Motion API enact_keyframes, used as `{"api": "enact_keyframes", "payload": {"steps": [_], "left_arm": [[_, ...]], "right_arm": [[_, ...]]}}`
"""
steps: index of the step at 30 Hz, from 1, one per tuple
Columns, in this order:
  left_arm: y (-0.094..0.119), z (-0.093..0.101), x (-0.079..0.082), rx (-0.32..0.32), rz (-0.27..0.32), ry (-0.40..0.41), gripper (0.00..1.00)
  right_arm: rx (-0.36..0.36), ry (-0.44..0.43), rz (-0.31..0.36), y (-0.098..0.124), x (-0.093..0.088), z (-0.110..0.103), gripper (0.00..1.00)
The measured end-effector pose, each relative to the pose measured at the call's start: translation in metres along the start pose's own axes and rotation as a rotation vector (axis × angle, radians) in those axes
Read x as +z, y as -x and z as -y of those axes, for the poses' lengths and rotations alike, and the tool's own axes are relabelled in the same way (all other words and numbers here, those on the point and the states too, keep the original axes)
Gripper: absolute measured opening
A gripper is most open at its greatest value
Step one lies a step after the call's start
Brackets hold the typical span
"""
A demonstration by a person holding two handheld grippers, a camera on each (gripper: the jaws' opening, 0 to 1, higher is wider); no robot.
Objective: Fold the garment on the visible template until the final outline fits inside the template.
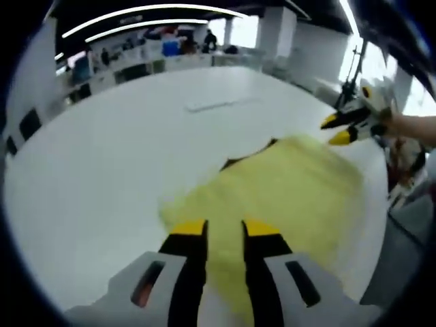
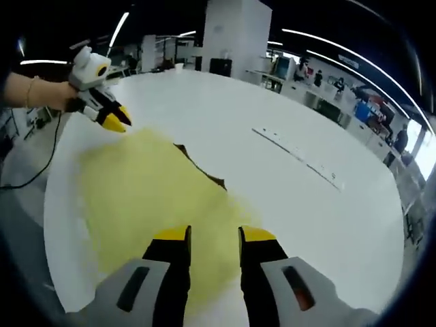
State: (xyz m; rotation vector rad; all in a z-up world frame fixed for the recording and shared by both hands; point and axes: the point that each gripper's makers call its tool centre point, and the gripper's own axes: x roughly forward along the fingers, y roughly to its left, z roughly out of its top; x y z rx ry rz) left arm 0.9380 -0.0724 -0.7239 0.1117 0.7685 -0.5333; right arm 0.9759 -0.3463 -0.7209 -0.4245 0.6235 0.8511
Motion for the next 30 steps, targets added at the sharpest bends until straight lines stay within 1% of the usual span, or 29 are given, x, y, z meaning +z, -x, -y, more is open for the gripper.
{"api": "enact_keyframes", "payload": {"steps": [4, 8, 11, 15, 19, 21, 24, 30], "left_arm": [[0.018, 0.009, -0.017, 0.006, -0.011, 0.021, 0.21], [0.029, 0.016, -0.033, 0.009, -0.029, 0.035, 0.23], [0.036, 0.022, -0.043, 0.011, -0.031, 0.057, 0.25], [0.045, 0.025, -0.059, 0.02, -0.047, 0.079, 0.27], [0.055, 0.029, -0.071, 0.03, -0.055, 0.099, 0.31], [0.059, 0.032, -0.079, 0.025, -0.067, 0.108, 0.34], [0.065, 0.038, -0.085, 0.011, -0.071, 0.107, 0.42], [0.075, 0.048, -0.092, -0.011, -0.067, 0.103, 0.57]], "right_arm": [[-0.018, -0.057, -0.007, 0.02, -0.02, -0.007, 0.28], [-0.036, -0.118, -0.013, 0.037, -0.037, -0.015, 0.28], [-0.042, -0.133, -0.027, 0.046, -0.049, -0.022, 0.28], [-0.046, -0.164, -0.035, 0.057, -0.061, -0.032, 0.28], [-0.044, -0.178, -0.049, 0.064, -0.073, -0.043, 0.31], [-0.039, -0.182, -0.057, 0.068, -0.077, -0.049, 0.31], [-0.031, -0.173, -0.06, 0.072, -0.081, -0.057, 0.34], [0.002, -0.164, -0.044, 0.08, -0.081, -0.073, 0.4]]}}
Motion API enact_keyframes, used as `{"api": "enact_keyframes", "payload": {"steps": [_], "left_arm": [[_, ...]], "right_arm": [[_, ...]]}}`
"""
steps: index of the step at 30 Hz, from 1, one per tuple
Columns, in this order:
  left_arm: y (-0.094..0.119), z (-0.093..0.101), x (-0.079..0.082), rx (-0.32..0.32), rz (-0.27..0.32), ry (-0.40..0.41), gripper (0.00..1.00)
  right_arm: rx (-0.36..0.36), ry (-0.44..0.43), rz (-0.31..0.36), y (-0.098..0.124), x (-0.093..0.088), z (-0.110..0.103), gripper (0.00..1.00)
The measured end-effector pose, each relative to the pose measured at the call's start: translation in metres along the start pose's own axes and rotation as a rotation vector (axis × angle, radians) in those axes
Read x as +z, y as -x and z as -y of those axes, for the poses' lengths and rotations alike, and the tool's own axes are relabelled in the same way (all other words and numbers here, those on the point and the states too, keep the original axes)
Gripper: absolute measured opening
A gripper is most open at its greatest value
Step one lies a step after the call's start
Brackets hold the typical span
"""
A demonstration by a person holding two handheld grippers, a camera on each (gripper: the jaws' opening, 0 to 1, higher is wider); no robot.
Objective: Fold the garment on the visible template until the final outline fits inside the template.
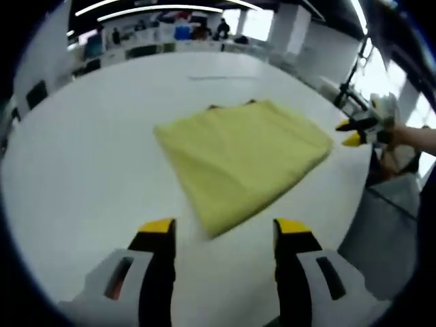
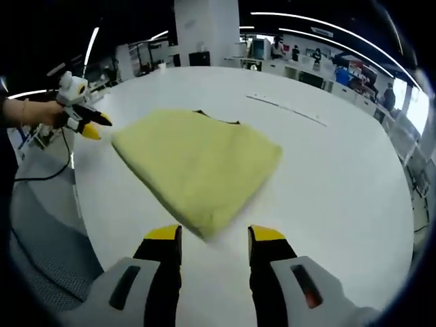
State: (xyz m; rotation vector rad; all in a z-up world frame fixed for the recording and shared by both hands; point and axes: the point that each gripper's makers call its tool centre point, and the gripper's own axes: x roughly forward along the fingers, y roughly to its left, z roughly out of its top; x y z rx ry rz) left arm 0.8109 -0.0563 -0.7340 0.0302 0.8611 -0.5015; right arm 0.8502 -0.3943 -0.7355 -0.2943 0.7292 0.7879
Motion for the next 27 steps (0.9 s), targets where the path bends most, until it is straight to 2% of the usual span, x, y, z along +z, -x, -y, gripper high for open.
{"api": "enact_keyframes", "payload": {"steps": [6, 10, 15, 18, 23, 27], "left_arm": [[0.008, 0.008, -0.004, -0.016, 0.01, -0.001, 0.7], [0.012, 0.015, -0.009, -0.041, 0.004, 0.006, 0.83], [0.014, 0.023, -0.017, -0.069, 0.005, 0.026, 0.91], [0.013, 0.024, -0.023, -0.065, -0.005, 0.027, 0.88], [0.007, 0.018, -0.03, -0.033, -0.017, 0.003, 0.71], [0.001, 0.015, -0.03, -0.026, -0.011, -0.004, 0.62]], "right_arm": [[0.023, -0.011, 0.006, 0.007, -0.004, -0.011, 0.45], [0.033, -0.022, 0.011, 0.012, -0.008, -0.018, 0.48], [0.04, -0.04, 0.015, 0.015, -0.014, -0.023, 0.48], [0.037, -0.05, 0.012, 0.014, -0.018, -0.023, 0.45], [0.028, -0.06, -0.005, 0.005, -0.026, -0.018, 0.39], [0.028, -0.064, -0.018, -0.003, -0.029, -0.015, 0.36]]}}
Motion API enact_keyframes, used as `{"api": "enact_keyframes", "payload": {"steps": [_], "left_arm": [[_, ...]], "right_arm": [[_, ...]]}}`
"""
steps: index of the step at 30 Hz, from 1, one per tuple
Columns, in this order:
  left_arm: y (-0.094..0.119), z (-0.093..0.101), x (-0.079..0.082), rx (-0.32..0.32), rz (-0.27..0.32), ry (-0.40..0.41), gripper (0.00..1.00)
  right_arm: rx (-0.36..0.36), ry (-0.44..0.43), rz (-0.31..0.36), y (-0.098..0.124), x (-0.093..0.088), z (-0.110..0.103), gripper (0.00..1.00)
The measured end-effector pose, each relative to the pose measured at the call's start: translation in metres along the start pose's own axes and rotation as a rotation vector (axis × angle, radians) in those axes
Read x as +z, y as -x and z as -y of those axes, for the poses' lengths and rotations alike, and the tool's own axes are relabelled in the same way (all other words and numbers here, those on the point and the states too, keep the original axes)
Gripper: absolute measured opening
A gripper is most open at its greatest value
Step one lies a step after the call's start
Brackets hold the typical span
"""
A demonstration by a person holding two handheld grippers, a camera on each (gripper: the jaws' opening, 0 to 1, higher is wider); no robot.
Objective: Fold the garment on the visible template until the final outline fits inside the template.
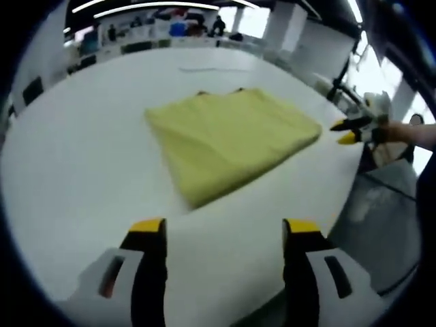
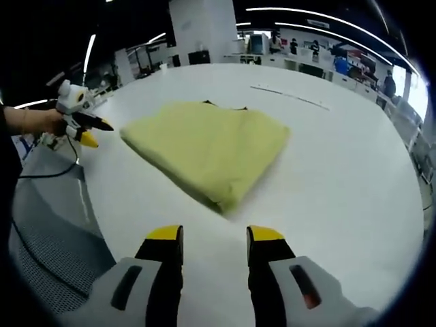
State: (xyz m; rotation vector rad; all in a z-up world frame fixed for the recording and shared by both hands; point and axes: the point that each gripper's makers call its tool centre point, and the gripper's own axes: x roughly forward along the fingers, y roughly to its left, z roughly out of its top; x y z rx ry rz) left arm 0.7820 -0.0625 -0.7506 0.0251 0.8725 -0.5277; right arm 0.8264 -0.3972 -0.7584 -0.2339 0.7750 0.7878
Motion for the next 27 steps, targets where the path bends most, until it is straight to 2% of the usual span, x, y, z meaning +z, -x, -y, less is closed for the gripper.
{"api": "enact_keyframes", "payload": {"steps": [7, 20, 27], "left_arm": [[-0.011, -0.013, 0.0, 0.024, 0.01, -0.022, 0.46], [-0.025, -0.028, 0.003, 0.046, 0.022, -0.025, 0.3], [-0.029, -0.027, 0.006, 0.052, 0.018, -0.038, 0.22]], "right_arm": [[-0.016, -0.005, -0.008, -0.013, 0.0, 0.008, 0.27], [-0.031, -0.012, 0.014, -0.026, 0.013, 0.014, 0.14], [-0.042, -0.034, 0.007, -0.028, 0.01, 0.015, 0.05]]}}
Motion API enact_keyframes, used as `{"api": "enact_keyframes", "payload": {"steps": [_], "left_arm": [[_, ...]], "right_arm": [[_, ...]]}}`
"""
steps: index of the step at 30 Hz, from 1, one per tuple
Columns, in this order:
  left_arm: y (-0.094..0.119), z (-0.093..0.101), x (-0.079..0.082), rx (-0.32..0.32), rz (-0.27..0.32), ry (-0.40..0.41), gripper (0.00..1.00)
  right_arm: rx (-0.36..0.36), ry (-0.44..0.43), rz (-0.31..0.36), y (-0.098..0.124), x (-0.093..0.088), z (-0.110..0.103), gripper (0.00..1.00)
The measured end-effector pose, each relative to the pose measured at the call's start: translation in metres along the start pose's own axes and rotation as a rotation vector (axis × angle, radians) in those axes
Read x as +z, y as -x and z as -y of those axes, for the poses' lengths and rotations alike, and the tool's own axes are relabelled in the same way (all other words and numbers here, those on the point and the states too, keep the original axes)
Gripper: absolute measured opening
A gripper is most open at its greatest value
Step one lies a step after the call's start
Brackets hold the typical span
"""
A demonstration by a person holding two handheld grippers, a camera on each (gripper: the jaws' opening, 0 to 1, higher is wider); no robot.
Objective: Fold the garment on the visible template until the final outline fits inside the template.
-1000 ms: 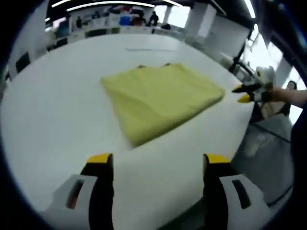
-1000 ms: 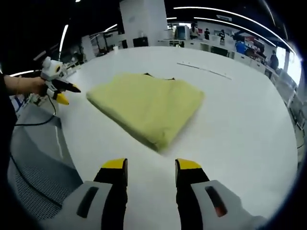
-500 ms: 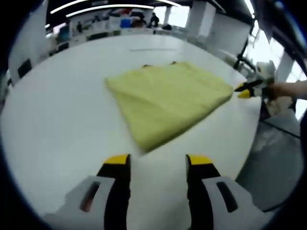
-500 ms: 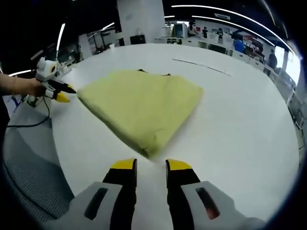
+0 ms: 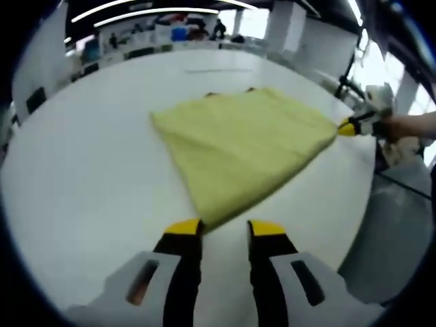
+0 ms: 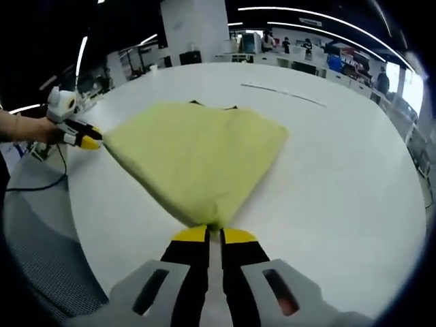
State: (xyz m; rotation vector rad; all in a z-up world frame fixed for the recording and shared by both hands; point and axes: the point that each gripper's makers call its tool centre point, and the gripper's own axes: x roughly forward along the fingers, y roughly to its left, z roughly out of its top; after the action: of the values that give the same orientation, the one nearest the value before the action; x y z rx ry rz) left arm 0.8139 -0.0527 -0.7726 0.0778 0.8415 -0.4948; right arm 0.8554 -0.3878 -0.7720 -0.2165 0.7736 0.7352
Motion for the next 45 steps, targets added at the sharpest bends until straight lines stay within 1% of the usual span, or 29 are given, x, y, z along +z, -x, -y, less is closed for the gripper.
{"api": "enact_keyframes", "payload": {"steps": [2, 6, 9, 14, 19, 21, 23, 25, 27, 31, 34, 35, 36, 37, 38, 40, 42, 44, 45], "left_arm": [[0.0, -0.001, 0.0, 0.005, -0.002, 0.0, 0.19], [0.0, -0.006, -0.002, 0.021, -0.01, -0.002, 0.06], [0.0, -0.01, -0.001, 0.027, -0.01, 0.002, 0.02], [-0.001, -0.012, -0.001, 0.033, -0.023, -0.008, 0.0], [0.001, -0.015, 0.001, 0.034, -0.027, -0.018, 0.0], [0.003, -0.016, 0.001, 0.029, -0.026, -0.02, 0.0], [0.004, -0.017, 0.001, 0.026, -0.027, -0.021, 0.0], [0.004, -0.018, 0.0, 0.02, -0.03, -0.028, 0.0], [0.004, -0.018, -0.001, 0.014, -0.029, -0.028, 0.0], [0.006, -0.017, -0.003, -0.006, -0.03, -0.03, 0.0], [0.007, -0.017, -0.007, -0.021, -0.043, -0.041, 0.0], [0.009, -0.019, -0.012, -0.016, -0.074, -0.045, 0.0], [0.01, -0.025, -0.017, -0.002, -0.085, -0.058, 0.0], [0.011, -0.025, -0.017, -0.014, -0.073, -0.043, 0.0], [0.012, -0.022, -0.016, -0.031, -0.057, -0.01, 0.0], [0.014, -0.026, -0.016, -0.019, -0.063, -0.021, 0.0], [0.015, -0.024, -0.014, -0.016, -0.063, -0.032, 0.0], [0.015, -0.022, -0.008, -0.018, -0.038, -0.031, 0.0], [0.013, -0.02, -0.003, -0.024, -0.015, -0.026, 0.0]], "right_arm": [[0.0, -0.006, 0.004, 0.0, 0.0, 0.0, 0.03], [-0.001, -0.014, 0.011, 0.0, 0.0, 0.0, 0.02], [0.009, -0.011, 0.011, 0.0, 0.001, -0.001, 0.01], [0.025, 0.016, -0.002, 0.002, 0.001, -0.002, 0.01], [-0.003, 0.086, -0.049, 0.007, -0.004, 0.011, 0.01], [0.006, 0.089, -0.041, 0.009, -0.001, 0.013, 0.01], [0.008, 0.129, -0.052, 0.009, -0.002, 0.015, 0.01], [0.018, 0.174, -0.069, 0.008, -0.003, 0.013, 0.01], [0.029, 0.193, -0.085, 0.008, -0.004, 0.009, 0.01], [0.042, 0.235, -0.091, 0.009, -0.005, 0.008, 0.01], [0.047, 0.246, -0.091, 0.011, -0.006, 0.009, 0.01], [0.047, 0.243, -0.09, 0.011, -0.006, 0.009, 0.01], [0.046, 0.241, -0.09, 0.011, -0.007, 0.01, 0.01], [0.045, 0.237, -0.088, 0.011, -0.007, 0.01, 0.01], [0.047, 0.229, -0.085, 0.011, -0.007, 0.01, 0.01], [0.048, 0.23, -0.088, 0.011, -0.007, 0.009, 0.01], [0.048, 0.232, -0.091, 0.01, -0.008, 0.009, 0.01], [0.044, 0.227, -0.09, 0.009, -0.008, 0.009, 0.01], [0.043, 0.224, -0.089, 0.01, -0.008, 0.008, 0.01]]}}
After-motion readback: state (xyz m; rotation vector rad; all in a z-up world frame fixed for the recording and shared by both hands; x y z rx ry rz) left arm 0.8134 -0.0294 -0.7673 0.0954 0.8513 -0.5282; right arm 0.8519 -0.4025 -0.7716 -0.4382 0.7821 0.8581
